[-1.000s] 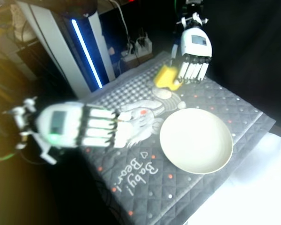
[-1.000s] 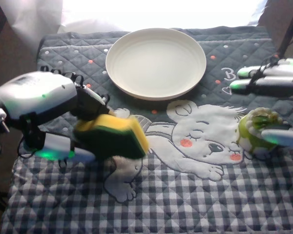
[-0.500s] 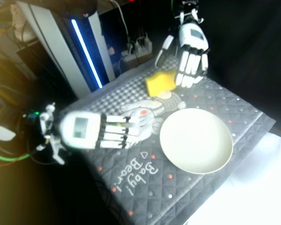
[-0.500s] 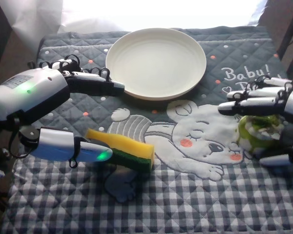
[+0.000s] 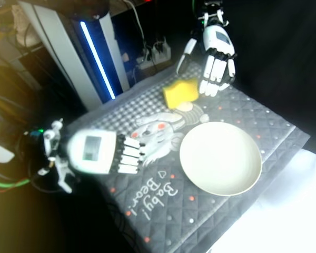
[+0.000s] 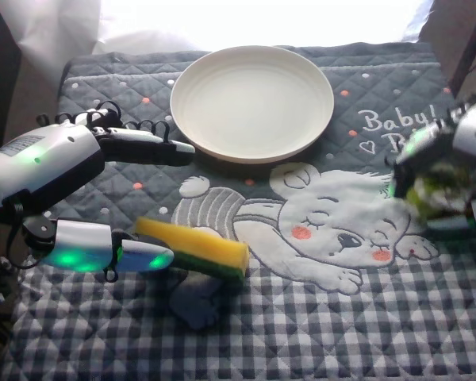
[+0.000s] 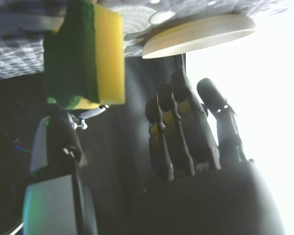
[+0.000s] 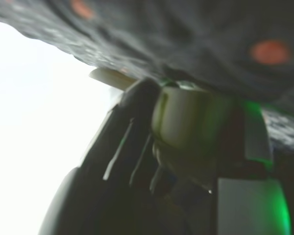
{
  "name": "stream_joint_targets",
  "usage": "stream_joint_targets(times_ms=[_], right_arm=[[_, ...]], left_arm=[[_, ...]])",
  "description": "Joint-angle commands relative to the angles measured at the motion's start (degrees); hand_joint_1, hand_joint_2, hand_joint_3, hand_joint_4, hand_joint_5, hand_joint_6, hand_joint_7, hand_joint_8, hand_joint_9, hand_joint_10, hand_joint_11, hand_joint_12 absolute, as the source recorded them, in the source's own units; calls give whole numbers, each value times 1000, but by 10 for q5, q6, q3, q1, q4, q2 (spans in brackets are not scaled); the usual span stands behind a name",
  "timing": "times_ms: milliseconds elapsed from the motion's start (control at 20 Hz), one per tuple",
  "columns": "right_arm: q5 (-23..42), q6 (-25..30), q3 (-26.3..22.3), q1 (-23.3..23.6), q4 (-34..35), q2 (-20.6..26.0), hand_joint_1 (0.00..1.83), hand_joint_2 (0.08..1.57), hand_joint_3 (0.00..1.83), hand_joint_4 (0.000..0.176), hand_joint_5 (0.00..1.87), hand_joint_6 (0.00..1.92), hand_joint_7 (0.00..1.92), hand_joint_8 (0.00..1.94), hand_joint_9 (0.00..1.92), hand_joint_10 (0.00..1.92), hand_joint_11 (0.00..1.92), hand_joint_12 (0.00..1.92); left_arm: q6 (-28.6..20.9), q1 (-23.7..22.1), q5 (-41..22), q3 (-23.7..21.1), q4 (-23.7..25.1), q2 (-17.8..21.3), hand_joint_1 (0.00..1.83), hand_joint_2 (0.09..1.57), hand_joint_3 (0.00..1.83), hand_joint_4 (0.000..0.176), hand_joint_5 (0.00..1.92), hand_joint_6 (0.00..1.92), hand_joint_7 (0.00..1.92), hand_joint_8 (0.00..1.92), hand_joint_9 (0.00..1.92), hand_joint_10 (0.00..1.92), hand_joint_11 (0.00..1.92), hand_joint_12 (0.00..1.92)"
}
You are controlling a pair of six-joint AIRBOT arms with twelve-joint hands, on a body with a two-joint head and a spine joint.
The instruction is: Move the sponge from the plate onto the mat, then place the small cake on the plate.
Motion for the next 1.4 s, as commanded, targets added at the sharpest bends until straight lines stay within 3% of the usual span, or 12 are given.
stream_joint_targets(times_ms=[0, 100, 200, 300, 550, 700, 900, 950, 1050, 1100, 1200, 1350], right_arm=[[71, -7, 2, 20, 17, 1, 1386, 1077, 0, 0, 1031, 692, 1079, 823, 1027, 1193, 860, 1271], [72, -30, 20, 86, 14, -23, 1394, 1068, 0, 0, 1140, 472, 1032, 942, 1030, 1200, 882, 1346], [72, -30, 34, 106, 14, -39, 1396, 1059, 4, 0, 1066, 684, 1083, 776, 1056, 1102, 921, 1196], [54, -29, 74, 159, 15, -86, 1507, 1027, 0, 0, 1001, 867, 1245, 375, 1215, 642, 923, 1346], [-65, -36, 168, 235, 18, -202, 1507, 1020, 1, 0, 1044, 782, 1171, 464, 1254, 551, 981, 1323], [-115, -36, 203, 236, 20, -242, 1398, 1049, 0, 0, 1062, 816, 1125, 618, 1096, 965, 901, 1036], [-164, -36, 237, 236, 19, -275, 1372, 1102, 2, 0, 1004, 826, 903, 1032, 1006, 1159, 780, 1136], [-165, -36, 238, 236, 17, -275, 1411, 1024, 0, 0, 895, 323, 749, 442, 813, 656, 716, 1058], [-165, -36, 235, 236, 6, -277, 1317, 995, 0, 0, 804, 17, 704, 53, 702, 242, 428, 1080], [-165, -36, 232, 240, 4, -277, 1236, 987, 0, 12, 630, 3, 543, 10, 497, 84, 130, 1033], [-158, -35, 217, 252, 1, -269, 1072, 984, 1, 111, 349, 1, 291, 4, 211, 10, 4, 562], [-131, -35, 192, 252, 1, -236, 1097, 935, 0, 109, 250, 1, 208, 1, 124, 4, 0, 205]], left_arm=[[-5, -2, -69, -2, -5, -4, 833, 910, 0, 0, 585, 3, 594, 6, 548, 9, 36, 1187], [-6, 1, -71, -2, -8, -7, 833, 921, 1, 0, 611, 4, 634, 10, 595, 22, 122, 1093], [-6, 4, -73, -2, -9, -7, 825, 921, 0, 0, 625, 2, 643, 7, 606, 21, 140, 1057], [-9, 4, -73, 0, -10, -10, 801, 913, 0, 0, 651, 2, 663, 4, 621, 13, 180, 971], [-18, 1, -85, 7, -9, -24, 859, 917, 0, 0, 648, 0, 662, 2, 620, 9, 190, 976], [-22, -3, -83, 14, -8, -32, 775, 942, 0, 0, 628, 0, 680, 3, 631, 9, 154, 1042], [-29, -10, -77, 21, 0, -40, 735, 970, 1, 0, 629, 1, 669, 1, 598, 1, 41, 1219], [-30, -12, -76, 22, 2, -42, 763, 977, 3, 0, 641, 5, 676, 4, 600, 2, 34, 1232], [-31, -12, -76, 24, 2, -43, 799, 977, 1, 0, 665, 11, 694, 10, 621, 11, 51, 1249], [-32, -11, -76, 24, 2, -44, 808, 985, 1, 0, 671, 5, 697, 7, 621, 10, 60, 1213], [-34, -11, -76, 25, 0, -47, 821, 996, 2, 0, 694, 5, 707, 6, 633, 13, 90, 1175], [-37, -9, -81, 24, -3, -46, 862, 1015, 5, 0, 731, 14, 717, 9, 642, 16, 90, 1179]])
